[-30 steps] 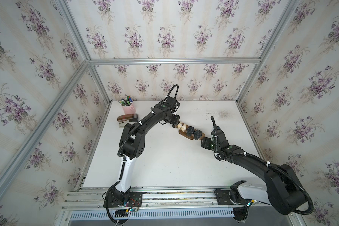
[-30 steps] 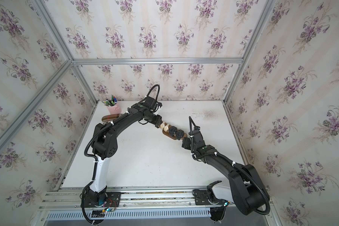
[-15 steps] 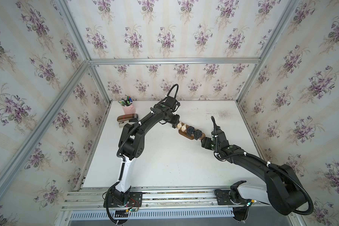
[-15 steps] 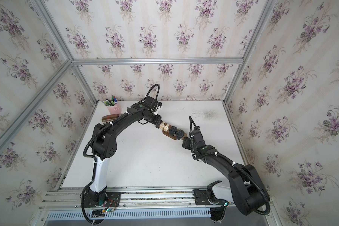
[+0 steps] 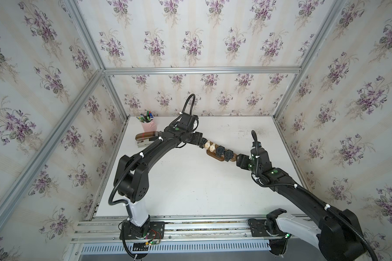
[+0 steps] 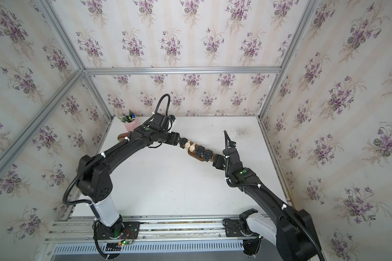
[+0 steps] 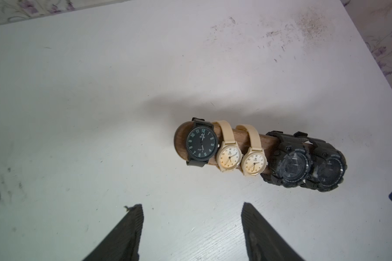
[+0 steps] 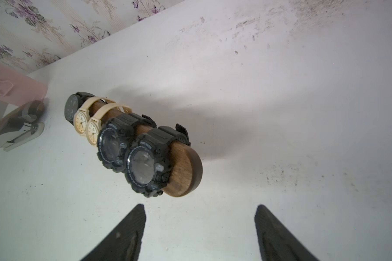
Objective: Place watch on stand
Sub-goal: Place the watch on the stand, then reset both arms
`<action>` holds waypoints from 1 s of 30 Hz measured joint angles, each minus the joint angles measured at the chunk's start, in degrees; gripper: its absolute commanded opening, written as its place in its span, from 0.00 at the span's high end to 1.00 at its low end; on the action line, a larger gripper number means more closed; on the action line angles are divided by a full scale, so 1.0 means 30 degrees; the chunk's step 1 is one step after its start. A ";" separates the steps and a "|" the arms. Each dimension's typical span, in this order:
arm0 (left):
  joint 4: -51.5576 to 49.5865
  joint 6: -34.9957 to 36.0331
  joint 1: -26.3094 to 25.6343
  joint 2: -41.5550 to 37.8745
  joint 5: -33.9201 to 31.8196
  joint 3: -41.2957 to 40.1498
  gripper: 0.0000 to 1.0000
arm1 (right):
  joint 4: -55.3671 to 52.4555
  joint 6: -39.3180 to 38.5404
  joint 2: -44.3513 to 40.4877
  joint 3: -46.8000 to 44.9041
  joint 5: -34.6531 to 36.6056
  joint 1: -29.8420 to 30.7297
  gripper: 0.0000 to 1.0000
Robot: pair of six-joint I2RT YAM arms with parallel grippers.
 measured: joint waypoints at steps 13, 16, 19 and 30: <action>0.2681 -0.1559 0.3009 -1.1686 -0.9967 -1.1752 0.00 | -0.0627 -0.2004 -0.2754 0.1596 0.6819 -0.0270 0.01; 0.4087 -0.1457 0.3461 -1.2874 -1.1562 -1.4316 0.00 | 0.0874 -0.3016 -0.2965 0.0976 0.8408 -0.0474 0.00; 0.5391 -0.1348 0.4364 -1.2786 -1.2349 -1.5846 0.00 | 0.2922 -0.4182 -0.2943 -0.0444 0.9384 -0.0809 0.00; 1.4928 0.0255 0.8036 -1.0761 -0.9326 -2.1631 0.00 | 1.2320 -0.5180 0.1020 -0.6513 1.0258 -0.4153 0.00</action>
